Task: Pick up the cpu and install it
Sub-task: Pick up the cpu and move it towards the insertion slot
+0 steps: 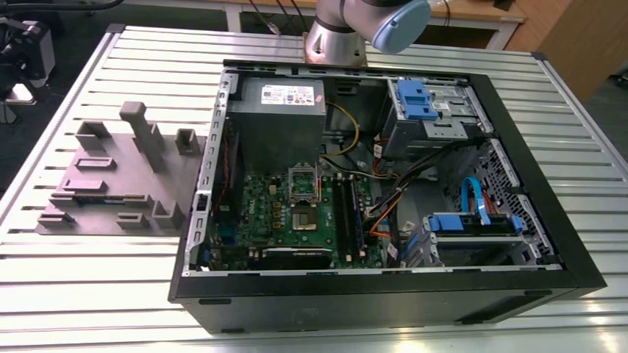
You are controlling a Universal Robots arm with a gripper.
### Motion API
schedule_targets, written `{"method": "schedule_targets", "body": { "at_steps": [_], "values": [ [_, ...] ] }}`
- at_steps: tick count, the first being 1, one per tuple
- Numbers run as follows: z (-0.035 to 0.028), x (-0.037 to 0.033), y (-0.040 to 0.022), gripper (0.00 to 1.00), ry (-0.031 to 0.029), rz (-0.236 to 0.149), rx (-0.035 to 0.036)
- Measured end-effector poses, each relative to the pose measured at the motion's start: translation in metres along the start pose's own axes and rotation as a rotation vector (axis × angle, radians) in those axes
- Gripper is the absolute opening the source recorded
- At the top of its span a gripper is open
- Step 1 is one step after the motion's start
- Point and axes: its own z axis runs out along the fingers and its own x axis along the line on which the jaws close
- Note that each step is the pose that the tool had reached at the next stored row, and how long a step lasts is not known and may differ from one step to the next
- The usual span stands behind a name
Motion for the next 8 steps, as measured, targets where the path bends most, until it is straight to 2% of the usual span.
{"method": "schedule_targets", "body": {
  "at_steps": [8],
  "values": [
    [-0.0025,0.0001,0.0001,0.47,0.0,0.0,0.0001]
  ]
}}
